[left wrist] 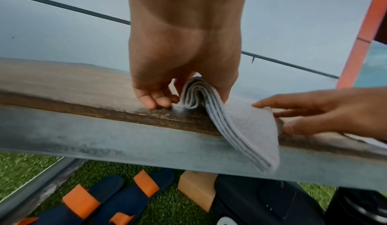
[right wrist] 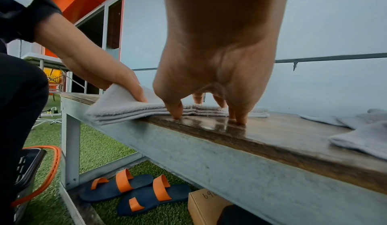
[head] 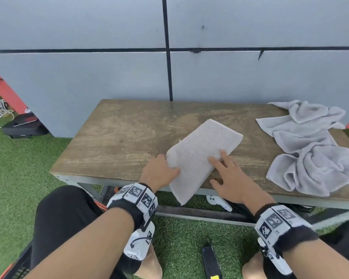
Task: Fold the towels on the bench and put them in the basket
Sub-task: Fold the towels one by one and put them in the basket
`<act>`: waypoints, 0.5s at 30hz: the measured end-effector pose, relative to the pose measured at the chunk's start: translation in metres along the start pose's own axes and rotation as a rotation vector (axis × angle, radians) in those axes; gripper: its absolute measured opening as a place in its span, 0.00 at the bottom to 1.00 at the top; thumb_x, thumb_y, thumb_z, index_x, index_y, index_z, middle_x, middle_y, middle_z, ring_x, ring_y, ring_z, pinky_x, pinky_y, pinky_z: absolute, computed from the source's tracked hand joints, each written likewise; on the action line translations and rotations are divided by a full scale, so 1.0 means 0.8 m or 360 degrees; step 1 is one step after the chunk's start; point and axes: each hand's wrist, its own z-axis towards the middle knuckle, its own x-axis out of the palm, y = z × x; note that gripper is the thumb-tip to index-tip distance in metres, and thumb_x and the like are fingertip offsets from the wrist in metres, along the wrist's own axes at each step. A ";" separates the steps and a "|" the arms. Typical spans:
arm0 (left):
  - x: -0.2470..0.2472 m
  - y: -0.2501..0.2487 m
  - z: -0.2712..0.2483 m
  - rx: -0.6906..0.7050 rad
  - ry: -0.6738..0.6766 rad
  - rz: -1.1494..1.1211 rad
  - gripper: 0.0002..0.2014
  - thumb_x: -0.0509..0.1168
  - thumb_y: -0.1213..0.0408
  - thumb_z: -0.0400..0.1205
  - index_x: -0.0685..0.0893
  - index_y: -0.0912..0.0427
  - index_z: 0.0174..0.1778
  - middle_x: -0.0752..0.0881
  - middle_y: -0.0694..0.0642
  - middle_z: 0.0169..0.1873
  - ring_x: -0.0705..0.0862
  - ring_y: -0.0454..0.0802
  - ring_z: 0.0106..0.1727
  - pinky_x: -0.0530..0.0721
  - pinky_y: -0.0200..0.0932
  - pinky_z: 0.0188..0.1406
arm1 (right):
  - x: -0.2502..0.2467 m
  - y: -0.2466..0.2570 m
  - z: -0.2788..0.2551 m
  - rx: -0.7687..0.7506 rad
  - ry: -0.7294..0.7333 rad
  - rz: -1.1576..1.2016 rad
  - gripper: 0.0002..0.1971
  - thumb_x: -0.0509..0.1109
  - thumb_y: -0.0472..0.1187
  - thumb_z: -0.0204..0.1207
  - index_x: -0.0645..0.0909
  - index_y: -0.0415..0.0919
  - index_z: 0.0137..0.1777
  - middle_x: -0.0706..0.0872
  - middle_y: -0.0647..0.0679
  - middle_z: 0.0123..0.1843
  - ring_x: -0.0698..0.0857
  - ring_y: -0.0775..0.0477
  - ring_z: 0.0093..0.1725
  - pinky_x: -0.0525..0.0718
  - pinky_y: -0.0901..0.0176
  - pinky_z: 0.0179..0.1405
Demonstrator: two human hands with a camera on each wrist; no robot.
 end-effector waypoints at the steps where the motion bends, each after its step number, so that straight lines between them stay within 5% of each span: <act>1: -0.002 -0.003 -0.003 0.0023 0.0026 -0.0151 0.22 0.68 0.49 0.75 0.72 0.58 0.57 0.83 0.57 0.48 0.84 0.52 0.42 0.88 0.50 0.38 | -0.002 -0.001 -0.002 0.0005 0.0031 0.0050 0.37 0.66 0.51 0.84 0.50 0.58 0.88 0.34 0.51 0.90 0.40 0.40 0.89 0.60 0.39 0.84; 4: -0.008 -0.016 -0.009 0.0182 0.0016 -0.0465 0.18 0.67 0.66 0.81 0.63 0.56 0.58 0.77 0.54 0.43 0.77 0.47 0.33 0.76 0.40 0.25 | -0.002 -0.001 -0.008 0.0012 0.0116 0.0060 0.42 0.72 0.54 0.79 0.50 0.63 0.87 0.30 0.53 0.89 0.41 0.38 0.90 0.65 0.36 0.83; 6: -0.010 -0.026 -0.012 0.0267 0.0057 -0.0650 0.17 0.65 0.67 0.82 0.66 0.51 0.60 0.81 0.55 0.43 0.80 0.49 0.34 0.78 0.40 0.25 | 0.004 0.002 -0.013 -0.0005 0.0144 0.0064 0.46 0.75 0.54 0.77 0.48 0.65 0.87 0.29 0.53 0.89 0.40 0.39 0.89 0.62 0.36 0.84; 9: -0.011 -0.043 -0.015 0.0283 0.0137 -0.0937 0.09 0.64 0.66 0.83 0.78 0.47 0.54 0.84 0.57 0.44 0.85 0.51 0.38 0.87 0.51 0.38 | 0.014 0.010 -0.018 0.0023 0.0098 0.0046 0.52 0.78 0.54 0.74 0.43 0.66 0.87 0.27 0.52 0.88 0.38 0.40 0.89 0.57 0.38 0.85; 11: -0.013 -0.057 -0.021 0.0299 0.0245 -0.1230 0.06 0.62 0.69 0.85 0.82 0.55 0.51 0.84 0.57 0.45 0.87 0.50 0.41 0.90 0.55 0.47 | 0.024 0.009 -0.014 0.0053 0.0018 0.0113 0.54 0.79 0.58 0.72 0.42 0.68 0.86 0.29 0.51 0.89 0.37 0.39 0.89 0.56 0.35 0.84; 13: -0.018 -0.067 -0.025 0.0300 0.0430 -0.1634 0.07 0.59 0.76 0.84 0.80 0.65 0.55 0.82 0.61 0.48 0.87 0.53 0.43 0.91 0.53 0.50 | 0.031 0.007 -0.011 -0.0033 -0.0144 0.0169 0.47 0.72 0.67 0.74 0.47 0.69 0.86 0.41 0.48 0.91 0.34 0.41 0.88 0.51 0.31 0.87; 15: -0.027 -0.071 -0.024 0.0273 0.0619 -0.1937 0.16 0.55 0.81 0.79 0.76 0.70 0.62 0.82 0.66 0.49 0.87 0.59 0.42 0.91 0.56 0.53 | 0.032 0.005 -0.008 -0.0214 -0.0440 0.0263 0.29 0.62 0.65 0.83 0.64 0.63 0.83 0.65 0.50 0.86 0.45 0.49 0.89 0.46 0.44 0.89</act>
